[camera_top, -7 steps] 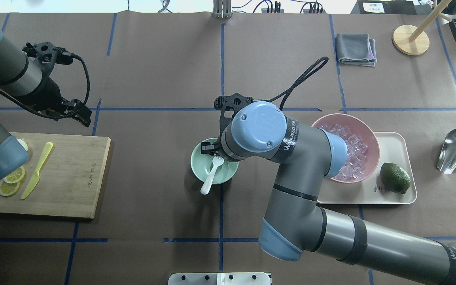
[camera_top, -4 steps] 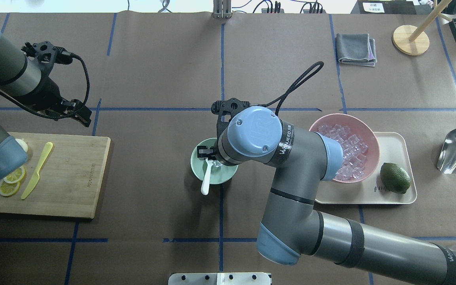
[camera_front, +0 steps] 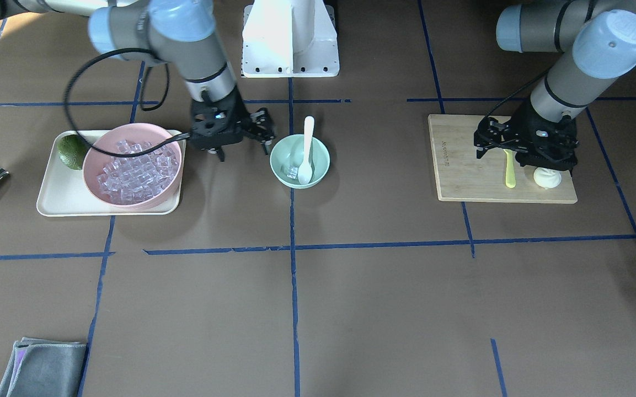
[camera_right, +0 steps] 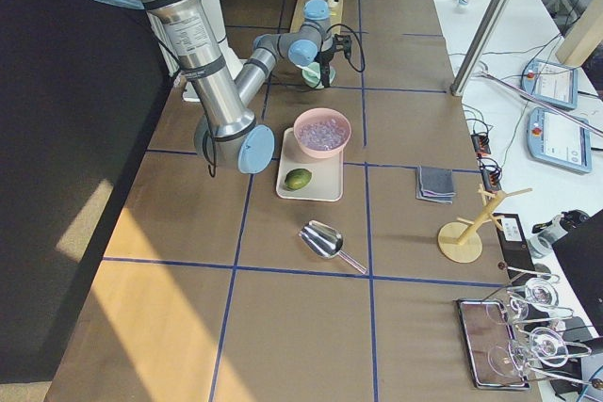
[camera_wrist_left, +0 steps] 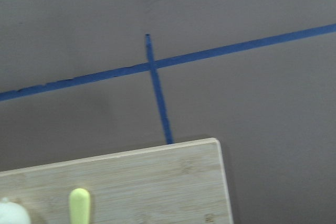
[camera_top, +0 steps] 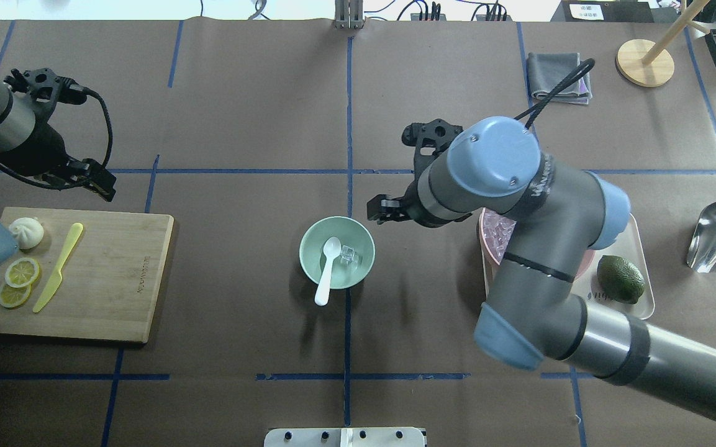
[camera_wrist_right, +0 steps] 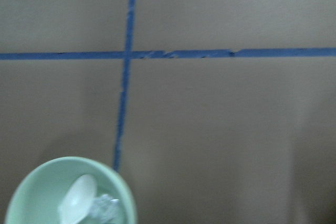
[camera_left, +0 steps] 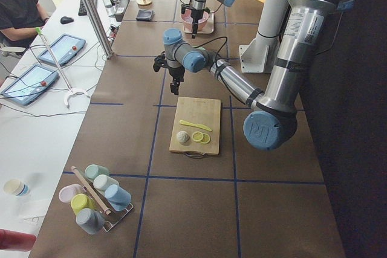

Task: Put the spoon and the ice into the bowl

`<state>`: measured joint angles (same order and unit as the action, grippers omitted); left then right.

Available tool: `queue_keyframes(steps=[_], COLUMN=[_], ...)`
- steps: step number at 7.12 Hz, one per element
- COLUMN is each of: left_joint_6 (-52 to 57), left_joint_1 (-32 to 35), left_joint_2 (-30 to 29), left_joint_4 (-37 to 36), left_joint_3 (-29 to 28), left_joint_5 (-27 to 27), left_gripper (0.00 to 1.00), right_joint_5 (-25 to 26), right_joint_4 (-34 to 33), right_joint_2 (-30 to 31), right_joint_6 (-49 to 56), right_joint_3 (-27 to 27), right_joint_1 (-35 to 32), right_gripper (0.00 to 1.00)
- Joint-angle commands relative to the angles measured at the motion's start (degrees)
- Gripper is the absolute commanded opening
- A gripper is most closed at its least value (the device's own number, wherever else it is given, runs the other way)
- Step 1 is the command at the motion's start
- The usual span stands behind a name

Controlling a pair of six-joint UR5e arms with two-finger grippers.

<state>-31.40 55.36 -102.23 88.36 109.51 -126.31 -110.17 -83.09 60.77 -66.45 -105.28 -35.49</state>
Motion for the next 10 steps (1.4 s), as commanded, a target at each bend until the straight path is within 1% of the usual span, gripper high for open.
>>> queue_keyframes(steps=[1, 2, 3, 4, 5, 6, 7, 8, 9, 10], left_joint_6=[9.0, 13.6, 17.6, 21.8, 26.8, 34.0, 37.8, 37.9, 37.6, 36.8], left_joint_1=[4.6, 8.1, 11.3, 14.7, 19.5, 23.3, 27.1, 28.1, 28.7, 28.8], left_joint_2=[4.4, 6.1, 7.6, 9.0, 10.0, 10.0, 10.0, 10.3, 12.5, 14.9], left_joint_4=[0.1, -0.1, -0.4, -0.7, -0.6, -0.8, -0.6, -0.9, -0.6, -0.1], left_joint_3=[-0.1, -0.3, -0.6, -1.0, -3.8, -8.1, -11.1, -13.0, -14.1, -14.0], left_joint_5=[-0.3, -0.3, -0.4, -1.0, -6.4, -10.4, -10.7, -10.8, -12.9, -15.1], left_gripper=[1.00, 1.00, 1.00, 1.00, 1.00, 1.00, 1.00, 1.00, 1.00, 1.00], right_joint_5=[-12.5, -16.5, -19.0, -19.2, -19.1, -21.9, -24.6, -24.7, -24.1, -24.1], right_joint_4=[-0.3, -0.4, -3.1, -10.4, -16.6, -18.1, -18.2, -17.9, -17.6, -17.9], right_joint_2=[10.4, 15.8, 19.0, 19.8, 20.5, 21.2, 22.2, 23.6, 25.2, 25.3], right_joint_6=[15.4, 25.5, 36.5, 47.4, 58.1, 68.2, 75.6, 81.2, 83.7, 83.8], right_joint_3=[-1.9, -1.8, -1.3, -1.3, -0.4, 4.2, 8.6, 12.6, 15.2, 15.3], right_joint_1=[-13.8, -21.0, -27.4, -32.0, -37.1, -43.6, -49.9, -53.1, -53.4, -54.9], right_gripper=[1.00, 1.00, 1.00, 1.00, 1.00, 1.00, 1.00, 1.00, 1.00, 0.99])
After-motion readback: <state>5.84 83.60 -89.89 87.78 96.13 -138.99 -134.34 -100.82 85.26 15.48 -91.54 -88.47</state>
